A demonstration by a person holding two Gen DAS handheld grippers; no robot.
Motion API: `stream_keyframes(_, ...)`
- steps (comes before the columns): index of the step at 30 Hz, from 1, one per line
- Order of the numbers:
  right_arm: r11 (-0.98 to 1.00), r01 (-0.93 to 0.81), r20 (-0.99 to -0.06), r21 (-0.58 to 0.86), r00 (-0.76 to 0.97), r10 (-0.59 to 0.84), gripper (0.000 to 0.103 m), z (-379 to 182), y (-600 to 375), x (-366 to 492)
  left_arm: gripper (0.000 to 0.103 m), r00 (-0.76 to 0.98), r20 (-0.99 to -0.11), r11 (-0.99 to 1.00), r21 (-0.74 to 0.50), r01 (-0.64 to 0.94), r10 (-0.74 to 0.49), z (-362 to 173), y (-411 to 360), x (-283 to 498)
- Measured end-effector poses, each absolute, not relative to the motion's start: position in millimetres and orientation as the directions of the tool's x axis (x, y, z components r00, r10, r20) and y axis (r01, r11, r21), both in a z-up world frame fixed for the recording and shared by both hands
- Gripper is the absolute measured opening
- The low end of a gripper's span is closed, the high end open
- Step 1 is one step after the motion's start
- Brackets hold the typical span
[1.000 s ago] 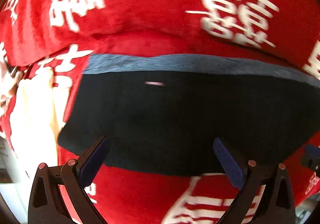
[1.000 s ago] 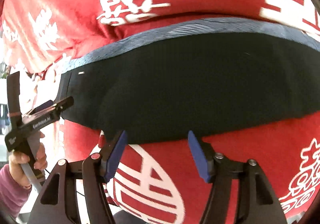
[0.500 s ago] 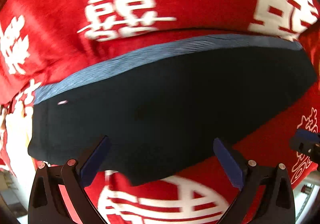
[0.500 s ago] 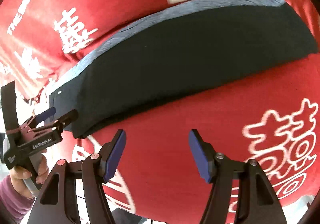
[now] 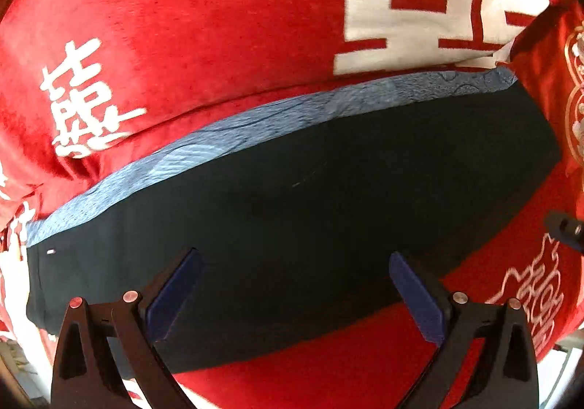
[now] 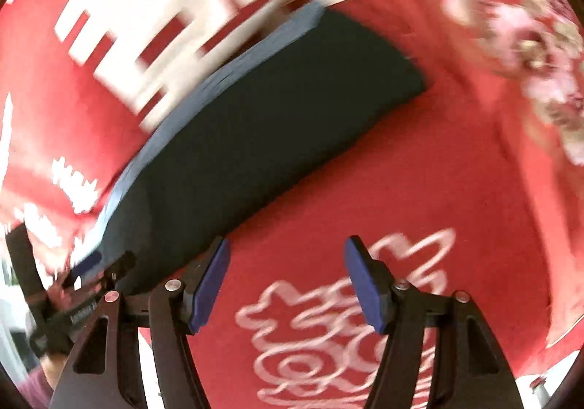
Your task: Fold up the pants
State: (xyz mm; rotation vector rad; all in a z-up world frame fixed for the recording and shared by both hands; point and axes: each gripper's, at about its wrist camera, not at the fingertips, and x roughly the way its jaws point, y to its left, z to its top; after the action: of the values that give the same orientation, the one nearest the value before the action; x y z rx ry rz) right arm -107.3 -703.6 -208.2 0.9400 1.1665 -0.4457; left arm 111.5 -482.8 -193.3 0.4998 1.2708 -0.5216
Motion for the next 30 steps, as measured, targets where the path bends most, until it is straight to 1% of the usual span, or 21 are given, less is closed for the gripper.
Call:
stream_keyframes(3, 0.503, 0.769, -0.914, 0.394, 0.386, 0.125, 0.068, -214, -729, -117, 0.103, 0.221, -0.972, 0.800, 0.071, 0.596, -0.078, -202, -492, 112)
stream_keyframes(6, 0.472, 0.778, -0.900, 0.414, 0.426, 0.088, 0.061, -216, -749, -119, 0.103, 0.236, -0.969, 0.817, 0.077, 0.572, -0.074, -204, -493, 115)
stream_keyframes(7, 0.468, 0.778, -0.896, 0.420, 0.437, 0.077, 0.056, -217, -753, -117, 0.103, 0.234, -0.970, 0.819, 0.077, 0.569, -0.072, -206, -493, 116)
stream_keyframes(9, 0.460, 0.770, -0.885, 0.443, 0.457, 0.088, 0.040, -222, -759, -113, 0.103, 0.234, -0.970, 0.815, 0.084, 0.573, -0.064, -209, -495, 115)
stream_keyframes(10, 0.454, 0.760, -0.876, 0.465, 0.470, 0.110, 0.015, -227, -762, -109, 0.103, 0.236, -0.970, 0.814, 0.088, 0.574, -0.062, -211, -496, 113)
stream_keyframes(11, 0.454, 0.752, -0.870, 0.477, 0.478, 0.122, 0.009, -228, -763, -105, 0.103, 0.239, -0.969, 0.815, 0.090, 0.573, -0.061, -211, -497, 112)
stream_keyframes(13, 0.492, 0.734, -0.867, 0.468, 0.488, 0.098, 0.007, -219, -761, -99, 0.103, 0.241, -0.969, 0.817, 0.093, 0.570, -0.058, -208, -497, 111)
stream_keyframes(15, 0.573, 0.688, -0.855, 0.446, 0.516, 0.047, 0.007, -196, -755, -92, 0.103, 0.262, -0.962, 0.817, 0.091, 0.569, -0.076, -199, -499, 106)
stream_keyframes(17, 0.629, 0.655, -0.857, 0.417, 0.514, 0.033, 0.007, -186, -755, -84, 0.103, 0.287, -0.953, 0.815, 0.093, 0.572, -0.093, -193, -502, 105)
stream_keyframes(19, 0.640, 0.663, -0.879, 0.388, 0.475, 0.041, 0.007, -196, -760, -78, 0.103, 0.272, -0.959, 0.806, 0.101, 0.583, -0.076, -200, -508, 106)
stream_keyframes(21, 0.586, 0.709, -0.903, 0.393, 0.419, 0.100, 0.010, -222, -771, -81, 0.103, 0.248, -0.967, 0.803, 0.105, 0.586, -0.054, -211, -511, 105)
stream_keyframes(22, 0.566, 0.722, -0.906, 0.399, 0.407, 0.120, 0.015, -229, -773, -84, 0.103, 0.247, -0.967, 0.806, 0.100, 0.583, -0.058, -213, -511, 105)
stream_keyframes(24, 0.566, 0.718, -0.899, 0.406, 0.426, 0.105, 0.028, -223, -770, -95, 0.103, 0.243, -0.968, 0.810, 0.089, 0.580, -0.067, -213, -510, 104)
stream_keyframes(25, 0.575, 0.722, -0.907, 0.384, 0.411, 0.089, 0.047, -219, -766, -99, 0.103, 0.241, -0.968, 0.812, 0.085, 0.578, -0.071, -214, -509, 104)
stream_keyframes(26, 0.572, 0.726, -0.907, 0.381, 0.412, 0.082, 0.057, -218, -762, -103, 0.103, 0.240, -0.968, 0.813, 0.083, 0.576, -0.071, -215, -509, 104)
stream_keyframes(30, 0.486, 0.750, -0.884, 0.448, 0.453, 0.115, 0.057, -230, -764, -117, 0.103, 0.243, -0.968, 0.816, 0.088, 0.572, -0.066, -221, -505, 111)
